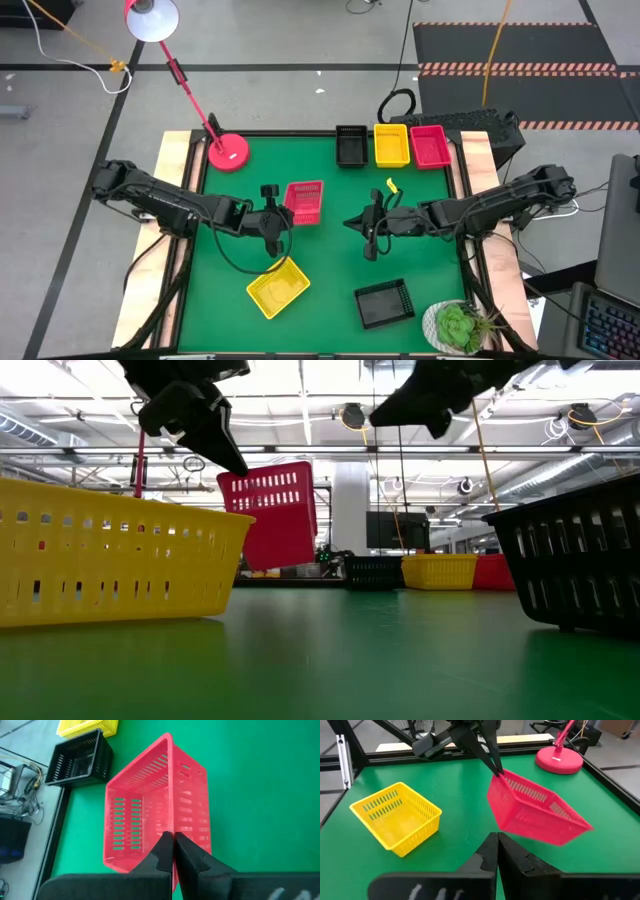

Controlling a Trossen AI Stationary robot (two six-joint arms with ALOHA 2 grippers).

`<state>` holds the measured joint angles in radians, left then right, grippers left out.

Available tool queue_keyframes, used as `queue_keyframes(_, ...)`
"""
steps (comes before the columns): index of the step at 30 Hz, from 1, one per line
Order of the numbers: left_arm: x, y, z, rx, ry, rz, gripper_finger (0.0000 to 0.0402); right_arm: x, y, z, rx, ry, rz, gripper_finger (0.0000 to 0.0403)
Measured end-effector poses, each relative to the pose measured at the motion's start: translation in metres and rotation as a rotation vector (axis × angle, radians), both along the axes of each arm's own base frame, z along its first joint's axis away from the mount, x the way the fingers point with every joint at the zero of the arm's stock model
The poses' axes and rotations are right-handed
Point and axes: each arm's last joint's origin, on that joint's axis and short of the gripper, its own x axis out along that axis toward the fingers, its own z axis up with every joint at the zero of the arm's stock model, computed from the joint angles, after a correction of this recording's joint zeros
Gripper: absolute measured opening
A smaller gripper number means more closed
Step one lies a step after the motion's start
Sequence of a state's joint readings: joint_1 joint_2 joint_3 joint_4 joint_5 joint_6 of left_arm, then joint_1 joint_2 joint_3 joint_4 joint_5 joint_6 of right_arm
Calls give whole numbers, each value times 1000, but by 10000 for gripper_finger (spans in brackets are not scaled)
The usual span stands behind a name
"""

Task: Stack baskets by color
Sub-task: Stack the left red bin on the right stacked red bins

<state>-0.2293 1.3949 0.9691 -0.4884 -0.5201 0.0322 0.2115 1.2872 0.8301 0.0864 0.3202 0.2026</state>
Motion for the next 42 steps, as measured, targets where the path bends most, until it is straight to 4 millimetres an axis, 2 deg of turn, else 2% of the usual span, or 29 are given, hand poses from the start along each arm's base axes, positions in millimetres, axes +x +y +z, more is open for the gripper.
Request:
queue_keyframes(5,5,-4,-10,-14,6,-23,3,24,5,-2,-19,50,-5,25)
queue_keyframes(13,22,-11,-35,21,50,-63,4,73,12,1,-131,217,-42,131)
queue_keyframes(16,25,-13,-42,24,66,-69,7,80,14,-7,-183,241,-10,161)
queue_keyframes(20,27,-17,-47,29,75,-83,3,86,15,-21,-241,286,27,181)
queue_keyframes(23,28,-20,-47,35,70,-99,7,87,14,-29,-262,307,38,184)
queue_keyframes(32,31,-21,-44,47,29,-125,9,86,11,-34,-257,325,48,180)
queue_keyframes(37,32,-21,-44,47,27,-127,4,84,7,-41,-210,346,83,154)
queue_keyframes(42,33,-22,-43,44,8,-128,11,83,3,-44,-212,360,74,106)
